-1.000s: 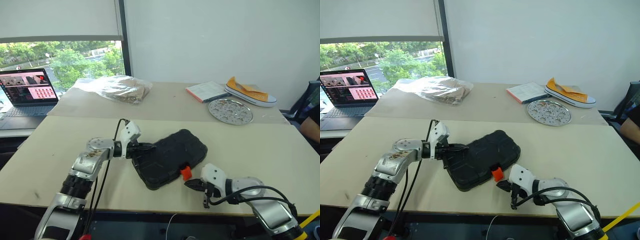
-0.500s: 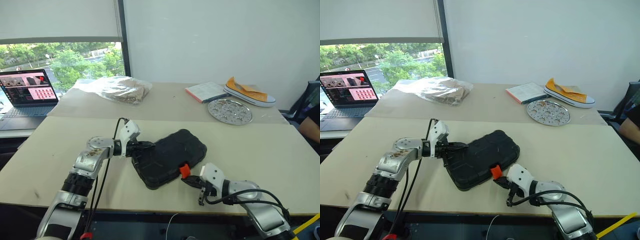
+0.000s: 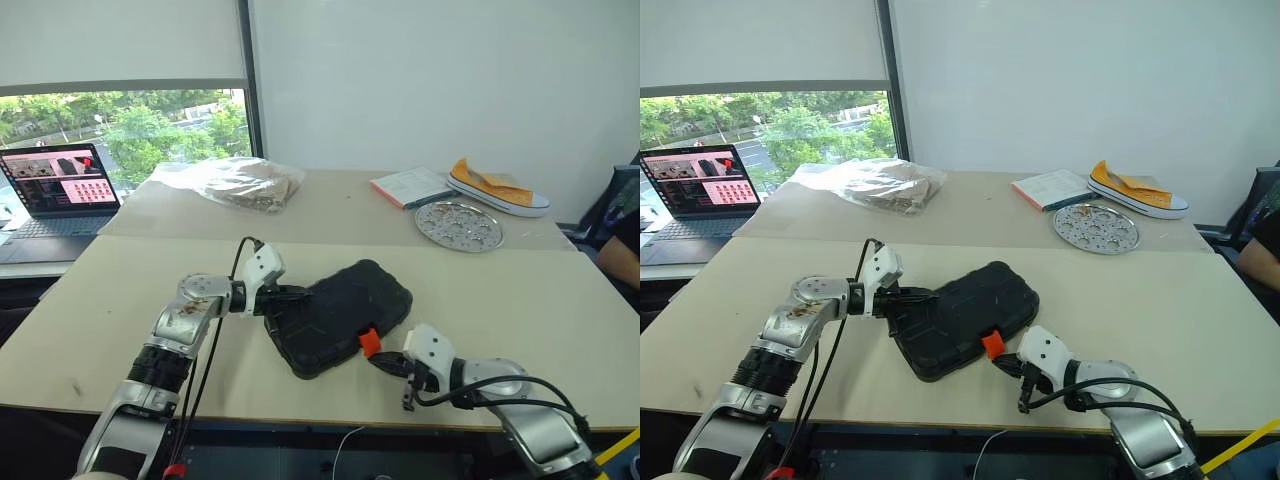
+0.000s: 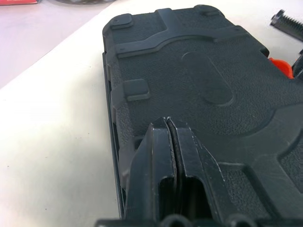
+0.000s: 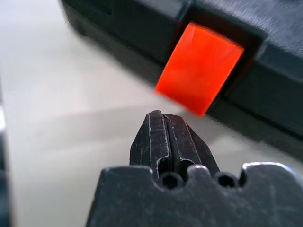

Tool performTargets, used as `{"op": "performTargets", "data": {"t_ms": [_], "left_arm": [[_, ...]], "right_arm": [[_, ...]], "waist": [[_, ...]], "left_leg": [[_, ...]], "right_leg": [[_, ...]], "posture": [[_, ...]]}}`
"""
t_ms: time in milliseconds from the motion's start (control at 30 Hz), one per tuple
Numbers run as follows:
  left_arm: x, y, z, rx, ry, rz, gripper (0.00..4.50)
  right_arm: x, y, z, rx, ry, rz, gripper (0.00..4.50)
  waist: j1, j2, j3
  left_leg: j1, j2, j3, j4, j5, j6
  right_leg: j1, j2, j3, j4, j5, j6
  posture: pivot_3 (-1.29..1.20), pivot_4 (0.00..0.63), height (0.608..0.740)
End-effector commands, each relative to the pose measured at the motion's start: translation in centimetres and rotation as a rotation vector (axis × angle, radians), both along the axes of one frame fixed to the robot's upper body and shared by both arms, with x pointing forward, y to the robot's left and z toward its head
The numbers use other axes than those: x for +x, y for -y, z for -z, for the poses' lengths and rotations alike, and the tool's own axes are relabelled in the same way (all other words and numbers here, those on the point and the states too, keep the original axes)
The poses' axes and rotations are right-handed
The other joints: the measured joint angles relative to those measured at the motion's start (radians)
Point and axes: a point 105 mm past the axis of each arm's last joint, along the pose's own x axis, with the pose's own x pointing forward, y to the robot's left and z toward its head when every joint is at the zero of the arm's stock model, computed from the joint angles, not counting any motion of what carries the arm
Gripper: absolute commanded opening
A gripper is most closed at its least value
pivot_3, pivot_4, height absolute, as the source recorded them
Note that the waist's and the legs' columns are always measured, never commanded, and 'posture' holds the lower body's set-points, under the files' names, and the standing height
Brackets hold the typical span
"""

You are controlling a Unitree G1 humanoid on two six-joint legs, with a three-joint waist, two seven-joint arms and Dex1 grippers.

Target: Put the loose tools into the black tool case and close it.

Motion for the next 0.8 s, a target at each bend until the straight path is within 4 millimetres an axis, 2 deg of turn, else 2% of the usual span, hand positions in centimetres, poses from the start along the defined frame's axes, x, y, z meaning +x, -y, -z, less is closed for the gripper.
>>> {"op": "performTargets", "data": {"t_ms": [33, 167, 533, 800], "left_arm": [[-0.8, 0.3, 3.4, 0.059, -0.110, 0.013, 0.08], [-0.9, 0.7, 3.5, 0.058, -0.118, 0.024, 0.08], [-0.8, 1.0, 3.3, 0.062, -0.119, 0.027, 0.08], [-0.7, 1.0, 3.1, 0.058, -0.117, 0.016, 0.08]], "right_arm": [[-0.5, 0.0, -2.1, 0.033, 0.043, -0.014, 0.00], [-0.4, -0.1, -2.6, 0.038, 0.050, -0.014, 0.00], [2.5, -0.4, -2.9, 0.030, 0.095, -0.013, 0.00], [3.3, -0.8, -3.0, 0.049, 0.110, -0.025, 0.00]], "waist": [[-0.001, 0.000, 0.000], [0.001, 0.000, 0.000], [0.006, 0.000, 0.000], [-0.003, 0.000, 0.000]], "left_leg": [[0.000, 0.000, 0.000, 0.000, 0.000, 0.000], [0.000, 0.000, 0.000, 0.000, 0.000, 0.000], [0.000, 0.000, 0.000, 0.000, 0.000, 0.000], [0.000, 0.000, -0.001, 0.000, 0.000, 0.000]], "right_leg": [[0.000, 0.000, 0.000, 0.000, 0.000, 0.000], [0.000, -0.001, 0.000, 0.000, 0.000, 0.000], [0.001, -0.001, 0.000, 0.000, -0.001, 0.001], [0.000, -0.001, 0.001, 0.001, -0.001, 0.001]], "posture": [[0.00, 0.150, 0.740], [0.00, 0.150, 0.740], [0.00, 0.150, 0.740], [0.00, 0.150, 0.740]]}}
